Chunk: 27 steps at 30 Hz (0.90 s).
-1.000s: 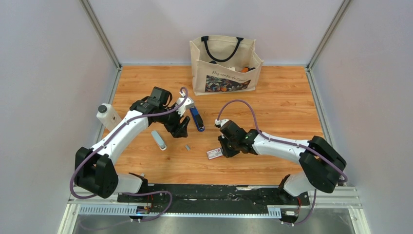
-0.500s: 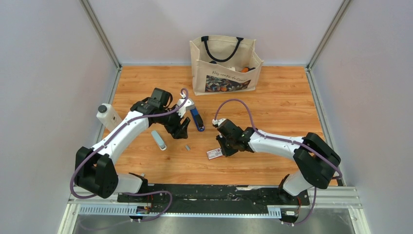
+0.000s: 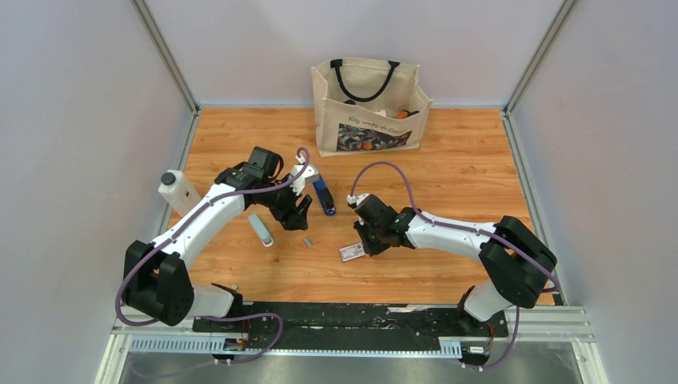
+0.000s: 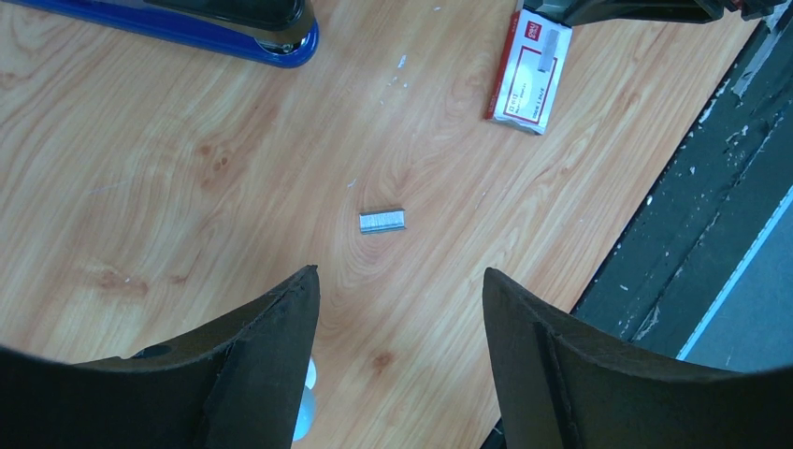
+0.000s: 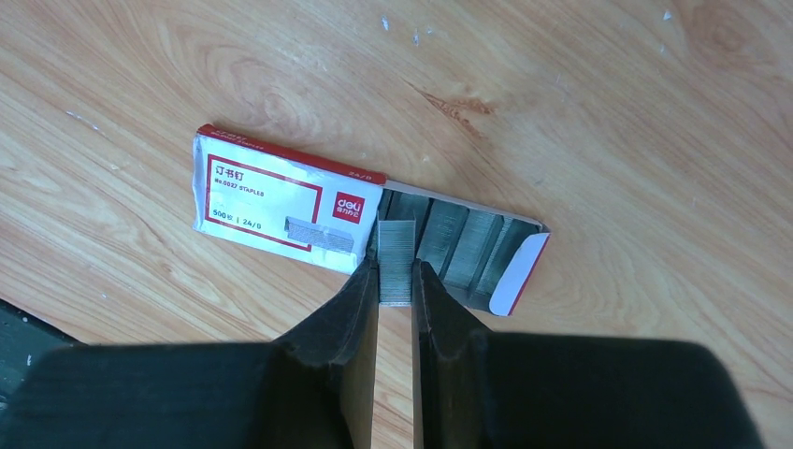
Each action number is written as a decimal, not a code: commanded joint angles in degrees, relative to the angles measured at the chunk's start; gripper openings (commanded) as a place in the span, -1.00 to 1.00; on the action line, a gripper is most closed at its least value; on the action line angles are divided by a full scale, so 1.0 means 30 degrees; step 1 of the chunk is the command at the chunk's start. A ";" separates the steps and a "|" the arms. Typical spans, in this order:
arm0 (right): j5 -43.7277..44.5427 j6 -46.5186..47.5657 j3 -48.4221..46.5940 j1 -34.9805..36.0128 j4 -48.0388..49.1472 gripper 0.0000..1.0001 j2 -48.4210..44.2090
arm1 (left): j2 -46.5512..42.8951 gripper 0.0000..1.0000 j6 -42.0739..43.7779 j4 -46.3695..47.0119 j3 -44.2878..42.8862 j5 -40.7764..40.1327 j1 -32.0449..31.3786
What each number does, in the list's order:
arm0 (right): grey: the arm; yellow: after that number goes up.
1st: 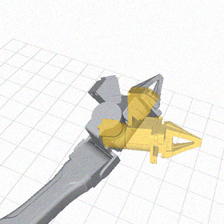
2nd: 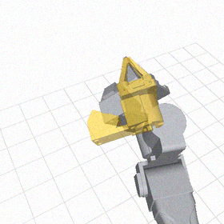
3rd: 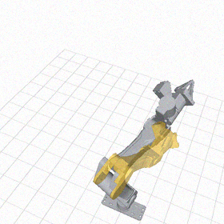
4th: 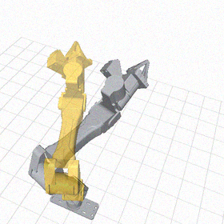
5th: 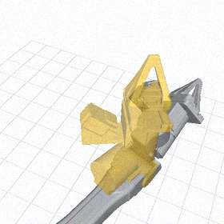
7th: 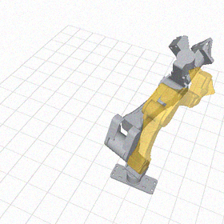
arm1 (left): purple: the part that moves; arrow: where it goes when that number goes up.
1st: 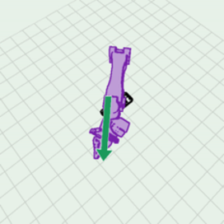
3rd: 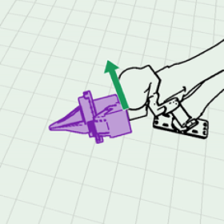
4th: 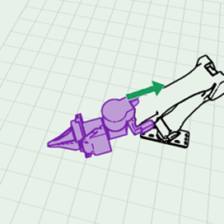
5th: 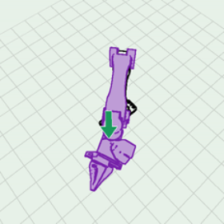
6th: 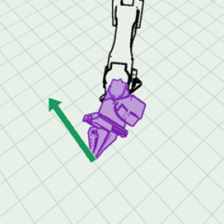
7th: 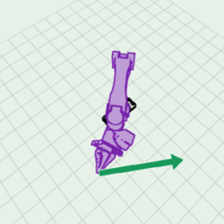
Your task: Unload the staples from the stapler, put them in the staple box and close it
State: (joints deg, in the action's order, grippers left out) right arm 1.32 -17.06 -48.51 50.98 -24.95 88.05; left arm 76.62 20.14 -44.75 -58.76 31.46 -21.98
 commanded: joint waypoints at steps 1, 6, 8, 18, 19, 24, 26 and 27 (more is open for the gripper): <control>0.0234 0.0209 -0.0734 0.0145 -0.0062 -0.71 0.0210 | -0.0754 0.45 0.0640 0.0328 0.0017 0.0294 0.0090; 0.0087 0.0208 -0.0676 0.0145 -0.0063 -0.56 0.0123 | -0.0872 0.45 0.0698 0.0327 0.0076 0.0177 0.0118; 0.0057 0.0208 -0.0705 0.0145 -0.0033 -0.50 0.0035 | -0.0872 0.45 0.0727 0.0328 0.0076 0.0089 0.0090; -0.0119 0.0179 -0.0646 0.0116 0.0055 -0.41 -0.0463 | -0.0901 0.47 0.0699 0.0386 0.0222 0.0001 0.0090; -0.0119 0.0179 -0.0646 0.0145 -0.0003 -0.41 -0.0522 | -0.0872 0.47 0.0727 0.0386 0.0193 0.0001 0.0089; -0.0032 0.0266 -0.0850 0.0145 -0.0354 -0.39 -0.1252 | -0.0872 0.47 0.0669 0.0386 0.0193 0.0030 0.0119; 0.0407 0.0383 -0.0880 0.0145 -0.0530 -0.38 -0.1750 | -0.0843 0.48 0.0698 0.0415 0.0193 0.0001 0.0089; 0.0583 0.0413 -0.0851 0.0145 -0.0618 -0.37 -0.2072 | -0.0843 0.47 0.0727 0.0444 0.0164 -0.0028 0.0118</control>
State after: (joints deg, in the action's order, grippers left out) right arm 1.17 -17.02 -48.82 50.98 -26.28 86.41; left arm 75.85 20.93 -44.34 -58.39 31.00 -21.98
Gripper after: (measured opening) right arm 0.310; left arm 0.739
